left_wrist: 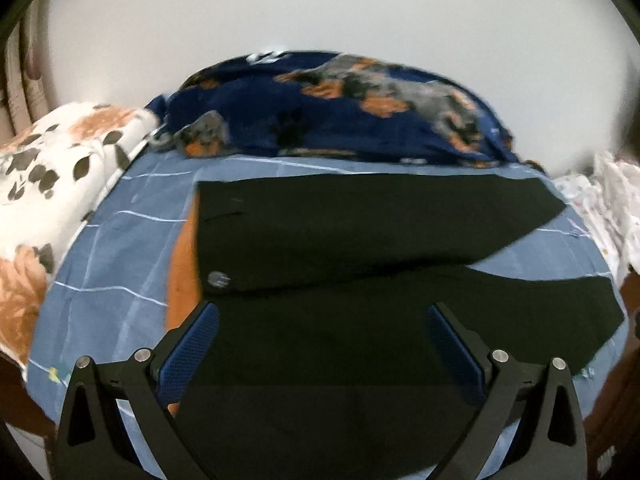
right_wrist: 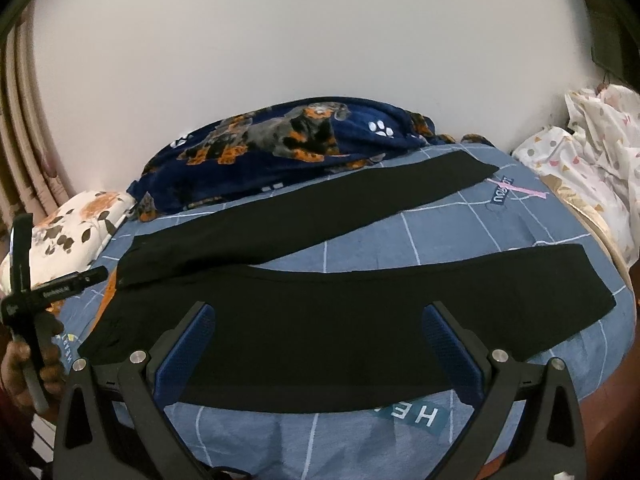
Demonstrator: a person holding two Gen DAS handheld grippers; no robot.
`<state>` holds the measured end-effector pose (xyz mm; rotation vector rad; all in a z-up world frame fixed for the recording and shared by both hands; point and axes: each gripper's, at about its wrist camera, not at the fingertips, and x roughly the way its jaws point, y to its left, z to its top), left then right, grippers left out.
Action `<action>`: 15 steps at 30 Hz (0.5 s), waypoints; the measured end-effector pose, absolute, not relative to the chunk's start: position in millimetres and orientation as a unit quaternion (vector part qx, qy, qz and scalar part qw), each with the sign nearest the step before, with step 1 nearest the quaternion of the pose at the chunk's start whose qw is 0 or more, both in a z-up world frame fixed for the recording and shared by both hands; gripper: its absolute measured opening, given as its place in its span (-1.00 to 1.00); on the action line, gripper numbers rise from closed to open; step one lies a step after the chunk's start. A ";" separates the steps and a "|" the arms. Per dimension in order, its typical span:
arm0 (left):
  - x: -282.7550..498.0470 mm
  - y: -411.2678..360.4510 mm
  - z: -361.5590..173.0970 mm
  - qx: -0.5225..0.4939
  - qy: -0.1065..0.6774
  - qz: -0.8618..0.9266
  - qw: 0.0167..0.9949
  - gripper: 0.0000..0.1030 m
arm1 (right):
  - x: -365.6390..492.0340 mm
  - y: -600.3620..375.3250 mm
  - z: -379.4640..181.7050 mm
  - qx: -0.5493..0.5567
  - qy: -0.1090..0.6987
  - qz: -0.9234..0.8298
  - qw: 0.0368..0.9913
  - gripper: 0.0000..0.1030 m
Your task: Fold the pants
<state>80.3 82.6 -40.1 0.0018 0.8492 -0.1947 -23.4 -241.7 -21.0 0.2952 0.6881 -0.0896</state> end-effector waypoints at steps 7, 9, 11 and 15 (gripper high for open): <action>171.0 153.0 -50.1 -0.009 0.420 -0.094 0.903 0.92 | -5.2 -247.0 -40.2 0.152 0.366 -0.054 0.916 1.00; 206.0 167.0 -61.6 -0.015 0.447 -0.118 0.887 0.84 | 1.3 -245.8 -47.4 0.150 0.380 -0.056 0.911 1.00; 234.9 174.4 -77.3 0.001 0.470 -0.122 0.874 0.75 | 8.2 -243.9 -53.4 0.151 0.392 -0.057 0.906 1.00; 271.2 180.3 -101.3 0.034 0.494 -0.117 0.861 0.51 | 21.1 -237.7 -60.8 0.144 0.407 -0.057 0.900 1.00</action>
